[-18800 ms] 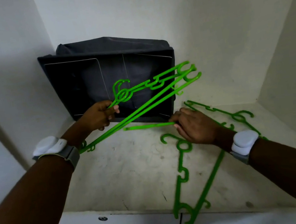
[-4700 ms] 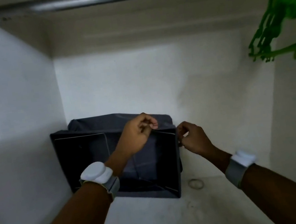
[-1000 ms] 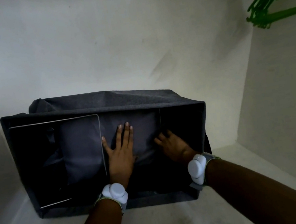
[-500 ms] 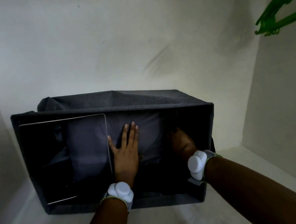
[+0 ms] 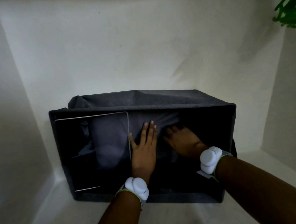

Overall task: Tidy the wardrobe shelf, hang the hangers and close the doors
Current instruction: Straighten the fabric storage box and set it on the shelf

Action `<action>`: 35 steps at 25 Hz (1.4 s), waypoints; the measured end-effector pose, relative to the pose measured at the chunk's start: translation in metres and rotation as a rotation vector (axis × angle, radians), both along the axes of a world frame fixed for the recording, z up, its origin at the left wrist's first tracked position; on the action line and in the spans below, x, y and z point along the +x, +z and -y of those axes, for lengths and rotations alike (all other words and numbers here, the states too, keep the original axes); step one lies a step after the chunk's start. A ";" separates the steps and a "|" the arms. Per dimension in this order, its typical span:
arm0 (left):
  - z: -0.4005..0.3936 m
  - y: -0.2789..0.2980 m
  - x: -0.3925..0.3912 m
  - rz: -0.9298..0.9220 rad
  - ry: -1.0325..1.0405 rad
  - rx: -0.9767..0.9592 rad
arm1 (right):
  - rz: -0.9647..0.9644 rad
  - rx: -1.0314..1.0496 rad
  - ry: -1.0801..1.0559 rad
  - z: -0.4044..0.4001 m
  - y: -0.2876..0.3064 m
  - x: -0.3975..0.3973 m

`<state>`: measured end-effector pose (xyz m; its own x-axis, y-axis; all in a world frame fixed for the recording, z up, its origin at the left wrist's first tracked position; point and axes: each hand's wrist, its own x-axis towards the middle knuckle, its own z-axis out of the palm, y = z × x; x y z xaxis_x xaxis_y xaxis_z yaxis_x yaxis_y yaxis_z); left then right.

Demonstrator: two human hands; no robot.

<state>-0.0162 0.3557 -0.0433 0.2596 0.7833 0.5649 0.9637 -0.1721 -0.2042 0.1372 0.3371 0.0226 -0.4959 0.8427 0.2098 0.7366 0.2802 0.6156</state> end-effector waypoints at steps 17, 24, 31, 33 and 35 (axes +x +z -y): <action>0.066 0.024 -0.088 -0.600 -0.092 -0.005 | -0.083 0.315 0.274 -0.033 -0.029 -0.040; 0.040 0.032 -0.079 -0.646 0.020 -0.126 | -0.060 0.320 0.345 -0.043 -0.031 -0.029; 0.036 0.051 -0.070 -0.784 0.117 -0.243 | 0.039 0.353 0.489 -0.045 -0.034 -0.028; 0.036 0.058 -0.074 -0.806 0.070 -0.227 | 0.120 0.332 0.583 -0.047 -0.044 -0.022; 0.037 0.067 -0.084 -0.828 0.040 -0.241 | 0.164 0.318 0.643 -0.048 -0.047 -0.018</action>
<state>-0.1000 0.3186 0.0233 0.4841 0.8747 0.0234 0.5271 -0.2702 -0.8057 0.1193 0.3854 -0.0240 -0.9174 0.2859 0.2767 0.3788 0.4152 0.8271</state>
